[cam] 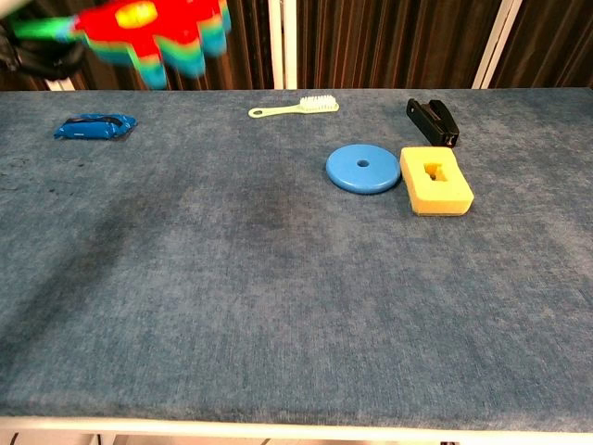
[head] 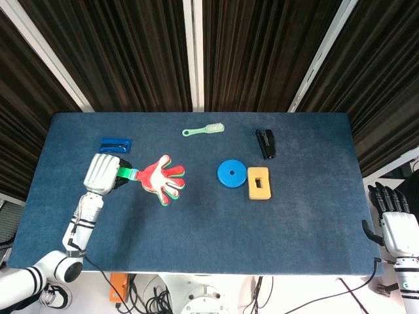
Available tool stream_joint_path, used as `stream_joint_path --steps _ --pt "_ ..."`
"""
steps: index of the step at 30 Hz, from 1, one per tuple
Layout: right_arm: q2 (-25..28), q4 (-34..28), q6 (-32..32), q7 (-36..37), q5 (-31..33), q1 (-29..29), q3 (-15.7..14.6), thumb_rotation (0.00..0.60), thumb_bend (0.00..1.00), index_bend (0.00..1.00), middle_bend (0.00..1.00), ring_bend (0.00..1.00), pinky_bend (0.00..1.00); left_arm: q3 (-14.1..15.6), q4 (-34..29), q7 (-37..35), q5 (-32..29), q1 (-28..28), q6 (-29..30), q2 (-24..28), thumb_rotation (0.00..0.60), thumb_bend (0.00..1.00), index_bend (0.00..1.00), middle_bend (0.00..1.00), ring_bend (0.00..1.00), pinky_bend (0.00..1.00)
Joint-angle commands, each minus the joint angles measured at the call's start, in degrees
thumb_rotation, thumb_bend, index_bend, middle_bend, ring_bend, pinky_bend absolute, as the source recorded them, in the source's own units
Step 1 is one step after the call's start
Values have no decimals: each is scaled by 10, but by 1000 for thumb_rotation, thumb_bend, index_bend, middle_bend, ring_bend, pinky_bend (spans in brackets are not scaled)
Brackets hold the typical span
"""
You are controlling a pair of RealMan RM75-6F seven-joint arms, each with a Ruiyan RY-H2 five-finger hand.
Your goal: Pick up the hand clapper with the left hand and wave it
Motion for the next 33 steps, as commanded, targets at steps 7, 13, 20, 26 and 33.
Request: stream_joint_path --steps 7,13,20,26,33 --pt "2 1 2 5 1 -1 1 600 311 0 0 0 0 8 -34 127 -68 -6 -36 19 600 567 1000 1000 1000 1000" --pt "0 4 -1 7 2 -1 0 600 311 0 0 0 0 -150 -167 -300 -246 53 -71 17 600 569 1000 1000 1000 1000" --pt "-1 4 -6 3 4 1 0 600 311 0 0 0 0 -229 -194 -501 -294 98 -94 31 600 569 1000 1000 1000 1000" --pt "-1 0 -5 -3 3 1 0 600 311 0 0 0 0 -168 -138 -391 -190 81 -46 19 600 569 1000 1000 1000 1000" --pt "-1 0 -5 -4 4 1 0 600 311 0 0 0 0 -2 103 0 75 16 58 -30 600 568 1000 1000 1000 1000"
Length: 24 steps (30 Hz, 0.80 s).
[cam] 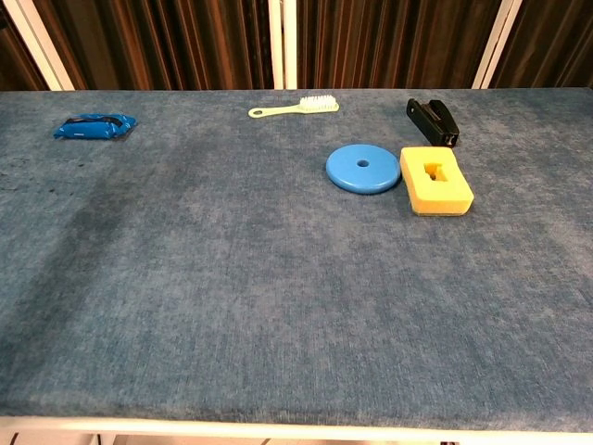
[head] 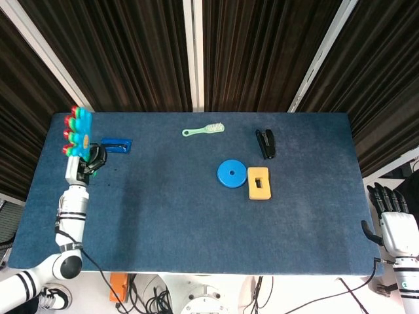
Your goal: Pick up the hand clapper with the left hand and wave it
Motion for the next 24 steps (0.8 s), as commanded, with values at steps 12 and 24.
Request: stream_joint_path --steps 12,24 --pt "-1 7 -1 9 0 0 0 600 312 0 0 0 0 204 201 633 256 -93 -39 -10 600 589 1000 1000 1000 1000" --pt "-1 10 -2 13 1 -1 0 600 311 0 0 0 0 41 26 293 10 -23 15 -45 600 626 1000 1000 1000 1000"
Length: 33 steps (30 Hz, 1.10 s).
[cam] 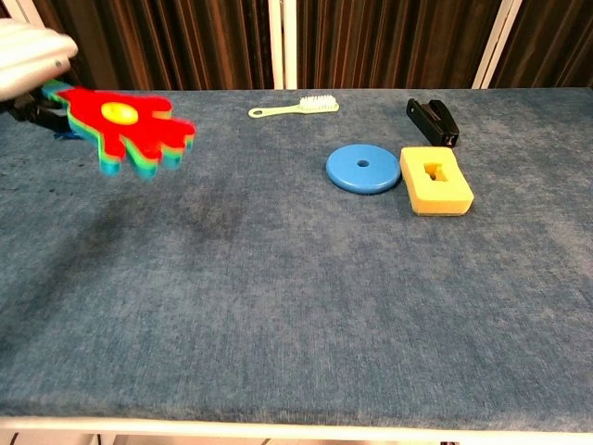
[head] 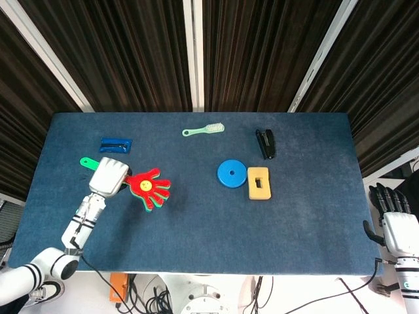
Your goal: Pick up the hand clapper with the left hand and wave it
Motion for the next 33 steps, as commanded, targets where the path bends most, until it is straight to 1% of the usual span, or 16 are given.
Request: stream_joint_path --steps 1,4,6,8,11,15,18,19,20,22,23,25,28,33 --pt "0 -1 0 -1 -1 0 0 600 312 0 0 0 0 -131 -148 -298 -194 50 7 -15 600 635 1000 1000 1000 1000" --pt "-1 -2 -1 -3 -1 1 0 600 311 0 0 0 0 -191 -206 -415 -277 69 -43 18 600 650 1000 1000 1000 1000" --pt "-1 -3 -1 -5 -1 1 0 600 312 0 0 0 0 -212 -220 -462 -302 80 -59 31 600 651 1000 1000 1000 1000" --pt "-1 -4 -2 -7 -1 2 0 600 312 0 0 0 0 -217 -221 -480 -301 85 -58 33 600 651 1000 1000 1000 1000" --pt "-1 -6 -2 -10 -2 2 -1 600 311 0 0 0 0 -213 -213 -486 -280 88 -43 28 600 652 1000 1000 1000 1000" --pt "0 -10 -2 -13 -1 3 0 600 311 0 0 0 0 -179 -179 -432 -212 77 -5 14 600 654 1000 1000 1000 1000" --pt "1 -11 -2 -14 -1 3 0 600 311 0 0 0 0 -115 -83 -290 -85 53 67 -8 600 654 1000 1000 1000 1000" --pt "1 -11 -2 -14 -1 2 0 600 311 0 0 0 0 -83 -31 -225 -21 42 97 -19 600 654 1000 1000 1000 1000" --pt "1 -10 -2 -14 0 2 0 600 311 0 0 0 0 -58 10 -181 26 33 115 -25 600 654 1000 1000 1000 1000" --pt "1 -10 -3 -13 0 2 0 600 311 0 0 0 0 -6 96 -93 118 13 135 -33 600 654 1000 1000 1000 1000" --pt "1 -9 -3 -12 0 3 0 600 311 0 0 0 0 12 120 -69 143 5 132 -35 600 654 1000 1000 1000 1000" --pt "0 -9 -3 -11 -1 3 -1 600 311 0 0 0 0 42 152 -36 176 -8 118 -35 600 653 1000 1000 1000 1000" --pt "0 -6 -1 -9 -1 1 -1 600 311 0 0 0 0 62 169 -13 191 -17 104 -37 600 653 1000 1000 1000 1000" --pt "0 -2 -2 -2 1 0 -1 600 312 0 0 0 0 59 158 -21 171 -19 99 -36 600 653 1000 1000 1000 1000"
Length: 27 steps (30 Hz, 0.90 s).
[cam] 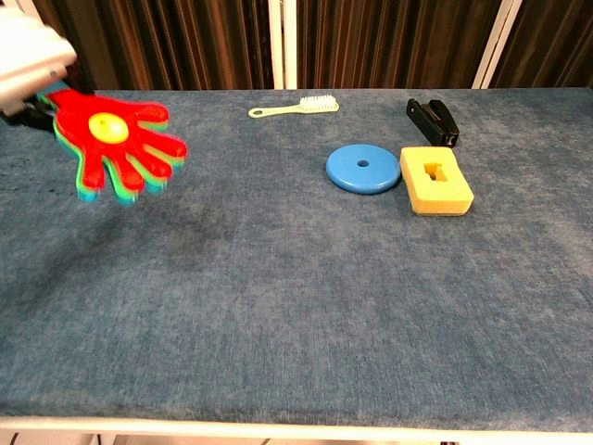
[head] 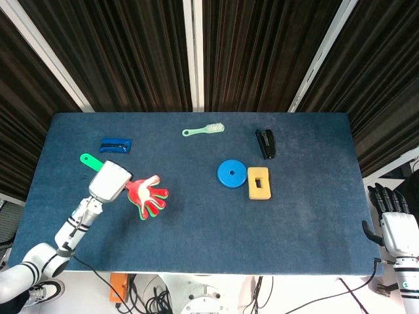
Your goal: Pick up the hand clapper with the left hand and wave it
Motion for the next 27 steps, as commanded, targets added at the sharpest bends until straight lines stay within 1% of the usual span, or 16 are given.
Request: stream_joint_path --steps 1,4,6,7,9,10,12,13,16,19,25,27 --pt "-1 2 -1 1 0 0 0 600 311 0 0 0 0 -7 -16 -18 -23 -6 3 -6 600 653 1000 1000 1000 1000" --pt "-2 4 -3 1 0 1 0 600 311 0 0 0 0 -27 -55 -71 -71 5 2 -9 600 653 1000 1000 1000 1000" --pt "-3 4 -3 1 0 1 0 600 312 0 0 0 0 -47 -98 -124 -118 16 -7 -12 600 654 1000 1000 1000 1000" --pt "-3 4 -3 1 0 1 0 600 311 0 0 0 0 -65 -141 -173 -160 24 -21 -10 600 654 1000 1000 1000 1000" --pt "-3 4 -3 1 0 1 0 600 310 0 0 0 0 -93 -210 -239 -225 35 -49 3 600 655 1000 1000 1000 1000" --pt "-2 3 -2 0 0 1 0 600 311 0 0 0 0 -113 -252 -276 -265 40 -68 16 600 655 1000 1000 1000 1000" --pt "-2 3 -2 -1 -1 1 -1 600 311 0 0 0 0 -141 -306 -327 -324 48 -98 36 600 655 1000 1000 1000 1000" --pt "-2 3 -2 -1 -1 1 -1 600 311 0 0 0 0 -159 -338 -364 -363 54 -121 51 600 656 1000 1000 1000 1000" --pt "-3 3 -3 -2 -1 1 -1 600 311 0 0 0 0 -200 -393 -449 -444 66 -176 86 600 659 1000 1000 1000 1000" --pt "-3 2 -3 -3 -1 2 -1 600 311 0 0 0 0 -223 -409 -487 -483 74 -200 104 600 661 1000 1000 1000 1000" --pt "-4 0 -4 -6 -2 2 -1 600 311 0 0 0 0 -240 -423 -522 -505 80 -217 109 600 662 1000 1000 1000 1000" --pt "-4 0 -4 -7 -1 2 -1 600 311 0 0 0 0 -234 -420 -504 -495 78 -205 106 600 662 1000 1000 1000 1000"
